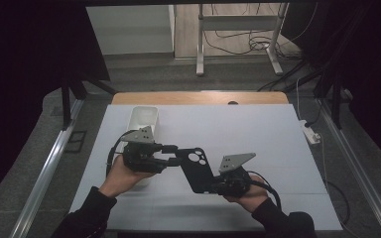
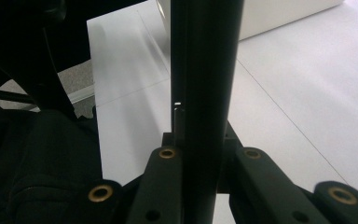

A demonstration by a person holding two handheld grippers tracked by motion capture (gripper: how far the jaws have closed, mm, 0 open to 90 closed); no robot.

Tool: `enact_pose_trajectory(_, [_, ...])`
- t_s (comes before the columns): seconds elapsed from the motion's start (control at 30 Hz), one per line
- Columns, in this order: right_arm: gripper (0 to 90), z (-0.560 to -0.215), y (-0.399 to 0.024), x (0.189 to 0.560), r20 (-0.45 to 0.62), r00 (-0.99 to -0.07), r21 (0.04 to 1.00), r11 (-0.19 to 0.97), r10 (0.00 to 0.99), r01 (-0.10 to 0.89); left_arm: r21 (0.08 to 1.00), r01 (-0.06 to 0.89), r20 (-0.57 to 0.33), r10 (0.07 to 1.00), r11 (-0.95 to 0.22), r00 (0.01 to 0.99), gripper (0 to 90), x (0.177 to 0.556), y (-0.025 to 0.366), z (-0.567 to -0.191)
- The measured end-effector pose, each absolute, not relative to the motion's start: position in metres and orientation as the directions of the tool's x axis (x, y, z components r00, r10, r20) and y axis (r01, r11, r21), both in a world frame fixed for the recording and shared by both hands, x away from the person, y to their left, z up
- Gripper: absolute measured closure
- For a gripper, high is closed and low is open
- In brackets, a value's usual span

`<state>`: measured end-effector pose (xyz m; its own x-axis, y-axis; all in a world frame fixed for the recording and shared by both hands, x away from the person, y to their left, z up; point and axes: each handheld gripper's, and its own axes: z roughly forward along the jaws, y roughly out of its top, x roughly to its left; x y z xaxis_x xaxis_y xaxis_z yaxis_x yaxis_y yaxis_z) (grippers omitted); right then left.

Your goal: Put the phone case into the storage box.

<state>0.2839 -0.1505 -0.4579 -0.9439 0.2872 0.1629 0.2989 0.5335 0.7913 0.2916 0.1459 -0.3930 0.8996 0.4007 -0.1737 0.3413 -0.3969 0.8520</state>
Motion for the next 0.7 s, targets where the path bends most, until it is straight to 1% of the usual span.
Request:
enact_pose_trajectory(0.2, [84.5,-0.4582,-0.1498,0.2834,0.163,-0.946,0.791,0.535,0.282,0.296,0.856,0.349,-0.202,0.375,-0.381,0.905,68.6,0.2927,0.1487,-0.3928])
enact_pose_trajectory(0.3, [84.6,-0.4582,-0.1498,0.2835,0.163,-0.945,0.790,0.536,0.282,0.296,0.856,0.352,-0.211,0.366,-0.378,0.906,71.2,0.2930,0.1490,-0.3927])
enact_pose_trajectory(0.33, [84.5,-0.4583,-0.1498,0.2836,0.164,-0.945,0.790,0.536,0.283,0.298,0.857,0.351,-0.211,0.363,-0.378,0.907,74.5,0.2930,0.1490,-0.3928])
enact_pose_trajectory(0.37, [84.5,-0.4582,-0.1499,0.2837,0.164,-0.945,0.788,0.538,0.283,0.298,0.857,0.351,-0.214,0.360,-0.378,0.908,75.8,0.2931,0.1489,-0.3930])
enact_pose_trajectory(0.53, [84.4,-0.4590,-0.1499,0.2839,0.157,-0.945,0.789,0.540,0.287,0.295,0.858,0.371,-0.256,0.331,-0.355,0.908,80.7,0.2952,0.1509,-0.3941])
enact_pose_trajectory(0.7, [84.2,-0.4592,-0.1491,0.2832,0.144,-0.946,0.787,0.546,0.292,0.288,0.857,0.379,-0.266,0.329,-0.349,0.906,81.8,0.2955,0.1510,-0.3949])
